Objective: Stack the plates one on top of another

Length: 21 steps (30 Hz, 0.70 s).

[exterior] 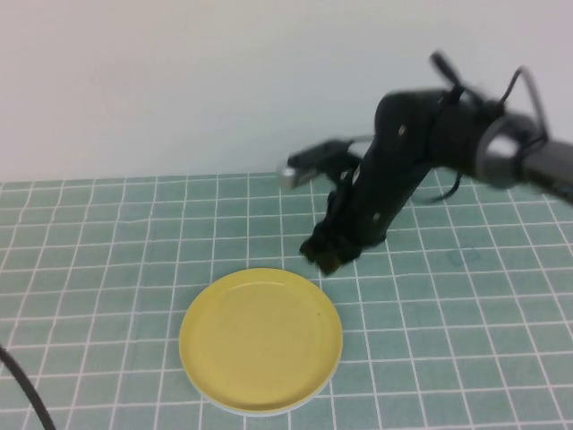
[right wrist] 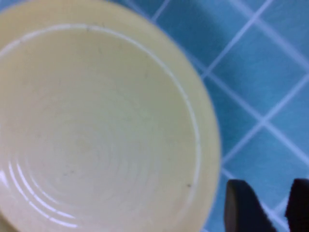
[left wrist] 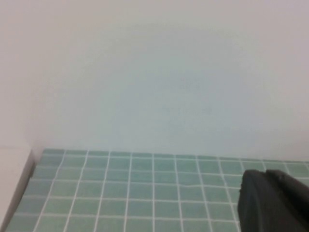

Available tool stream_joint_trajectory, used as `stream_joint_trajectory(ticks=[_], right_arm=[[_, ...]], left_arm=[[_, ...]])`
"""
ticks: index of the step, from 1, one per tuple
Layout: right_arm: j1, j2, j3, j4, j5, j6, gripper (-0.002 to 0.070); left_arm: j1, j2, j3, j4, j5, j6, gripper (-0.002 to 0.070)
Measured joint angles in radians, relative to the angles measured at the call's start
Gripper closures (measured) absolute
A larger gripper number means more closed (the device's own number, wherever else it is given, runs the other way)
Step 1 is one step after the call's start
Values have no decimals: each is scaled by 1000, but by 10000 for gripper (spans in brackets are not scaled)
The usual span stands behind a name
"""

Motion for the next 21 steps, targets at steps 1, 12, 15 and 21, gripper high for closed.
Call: stream_joint_trajectory(ticks=[1, 12, 15, 21], right_arm=[[0, -24, -2, -21, 3, 9, 461], [0, -405, -6, -131, 24, 65, 671], [0, -484, -7, -110, 26, 83, 675], [0, -550, -9, -71, 31, 92, 677]], left_arm=[[13, -23, 27, -4, -2, 0, 676], [62, -253, 432, -21, -221, -2, 676], [75, -312, 547, -21, -340, -42, 676], [80, -401, 583, -26, -186, -188, 676]])
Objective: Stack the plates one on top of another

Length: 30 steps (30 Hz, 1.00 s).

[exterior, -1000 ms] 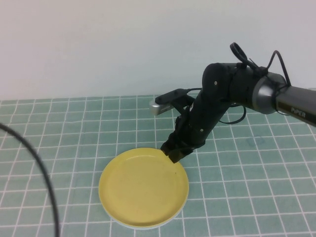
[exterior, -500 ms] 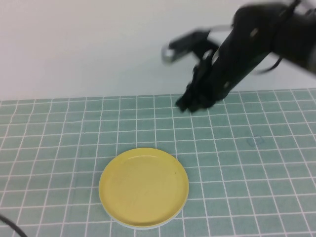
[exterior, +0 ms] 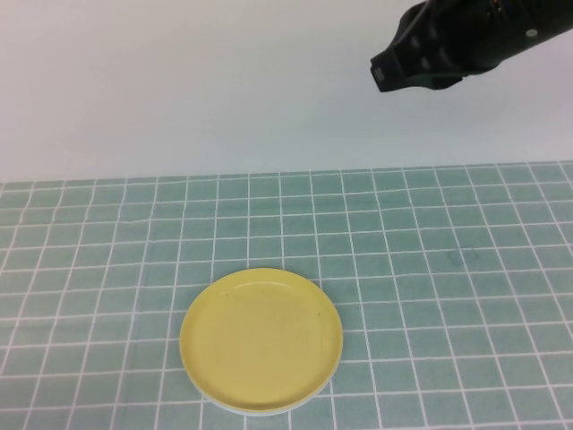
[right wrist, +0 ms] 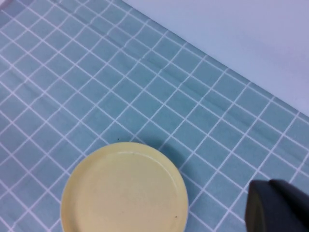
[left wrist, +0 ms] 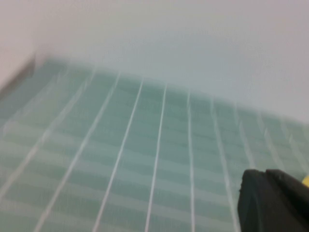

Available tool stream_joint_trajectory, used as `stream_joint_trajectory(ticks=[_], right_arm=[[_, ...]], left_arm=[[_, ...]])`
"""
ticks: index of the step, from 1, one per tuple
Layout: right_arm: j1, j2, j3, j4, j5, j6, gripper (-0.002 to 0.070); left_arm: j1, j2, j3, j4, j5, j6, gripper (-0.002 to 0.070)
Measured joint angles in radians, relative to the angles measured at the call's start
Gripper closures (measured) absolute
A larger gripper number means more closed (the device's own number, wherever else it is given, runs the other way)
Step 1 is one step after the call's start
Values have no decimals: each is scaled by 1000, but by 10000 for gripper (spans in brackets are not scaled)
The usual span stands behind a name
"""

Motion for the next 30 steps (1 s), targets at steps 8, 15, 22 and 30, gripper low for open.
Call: stream_joint_trajectory(ticks=[8, 15, 22, 30], right_arm=[[0, -2, 9, -64, 186, -62, 678], [-8, -123, 202, -271, 101, -66, 678], [-9, -375, 547, -261, -403, -44, 678], [-84, -680, 1002, -209, -675, -32, 678]], left_arm=[[0, 2, 2, -19, 217, -66, 676], [0, 2, 2, -19, 212, -66, 676], [0, 2, 2, -19, 211, -66, 676], [0, 2, 2, -19, 211, -66, 676]])
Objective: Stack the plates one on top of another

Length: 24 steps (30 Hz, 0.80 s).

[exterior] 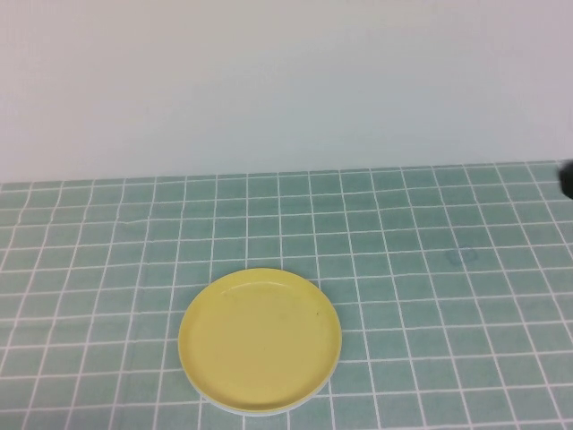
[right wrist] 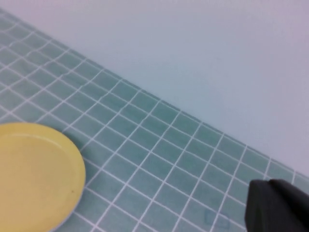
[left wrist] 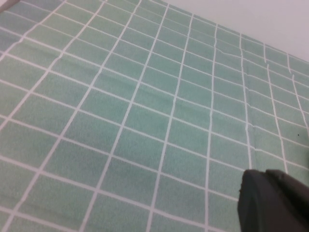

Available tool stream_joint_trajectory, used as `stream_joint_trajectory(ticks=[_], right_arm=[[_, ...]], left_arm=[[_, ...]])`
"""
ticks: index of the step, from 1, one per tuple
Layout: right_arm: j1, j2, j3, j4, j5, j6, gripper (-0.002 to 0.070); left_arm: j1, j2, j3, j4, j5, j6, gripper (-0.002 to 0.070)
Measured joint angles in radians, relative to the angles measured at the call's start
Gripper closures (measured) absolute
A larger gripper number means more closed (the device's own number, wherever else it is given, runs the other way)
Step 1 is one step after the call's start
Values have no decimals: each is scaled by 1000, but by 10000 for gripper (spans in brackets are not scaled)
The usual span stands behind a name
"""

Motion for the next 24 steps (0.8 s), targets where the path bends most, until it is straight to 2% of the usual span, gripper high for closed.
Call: stream_joint_trajectory(ticks=[4, 13, 19, 24], right_arm=[[-75, -183, 166, 87, -75, 15, 678], [-257, -636, 442, 105, -100, 17, 678], [-388, -798, 657, 153, -101, 22, 678], [-446, -912, 796, 197, -101, 24, 678]], left_arm=[[0, 0, 0, 0, 0, 0, 676], [0, 0, 0, 0, 0, 0, 676], [0, 0, 0, 0, 0, -2, 676], [0, 0, 0, 0, 0, -2, 676]])
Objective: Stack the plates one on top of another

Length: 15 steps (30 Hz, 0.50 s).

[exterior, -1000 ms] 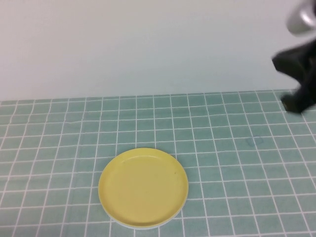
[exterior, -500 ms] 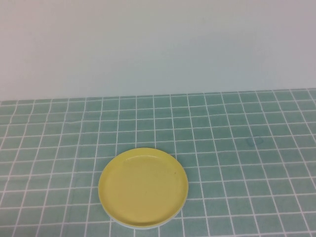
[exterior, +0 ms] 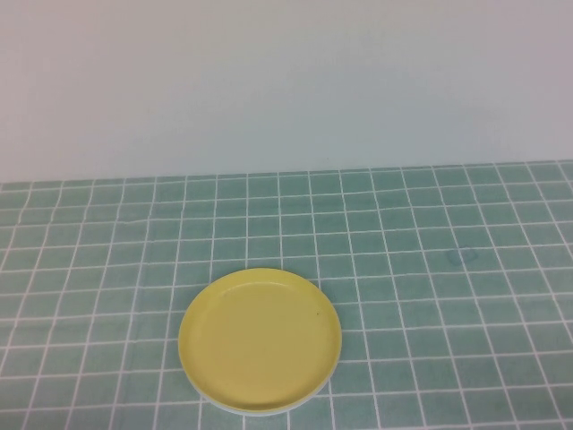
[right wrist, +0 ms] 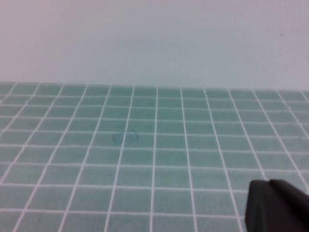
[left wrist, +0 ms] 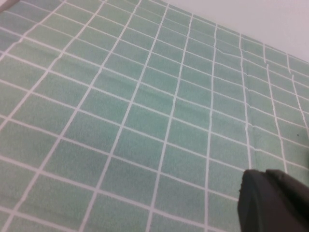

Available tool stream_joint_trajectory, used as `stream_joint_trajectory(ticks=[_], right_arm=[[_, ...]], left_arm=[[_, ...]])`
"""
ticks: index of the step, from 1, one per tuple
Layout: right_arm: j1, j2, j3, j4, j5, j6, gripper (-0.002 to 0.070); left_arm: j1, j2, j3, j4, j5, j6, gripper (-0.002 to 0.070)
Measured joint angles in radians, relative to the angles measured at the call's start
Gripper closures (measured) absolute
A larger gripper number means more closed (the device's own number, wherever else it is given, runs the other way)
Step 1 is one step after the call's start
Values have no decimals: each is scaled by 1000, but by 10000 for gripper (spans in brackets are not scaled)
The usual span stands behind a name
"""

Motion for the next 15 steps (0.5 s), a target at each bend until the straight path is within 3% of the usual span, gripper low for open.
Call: stream_joint_trajectory(ticks=[15], right_arm=[[-7, -56, 55, -20, 147, -47, 678]], left_arm=[[0, 0, 0, 0, 0, 0, 676]])
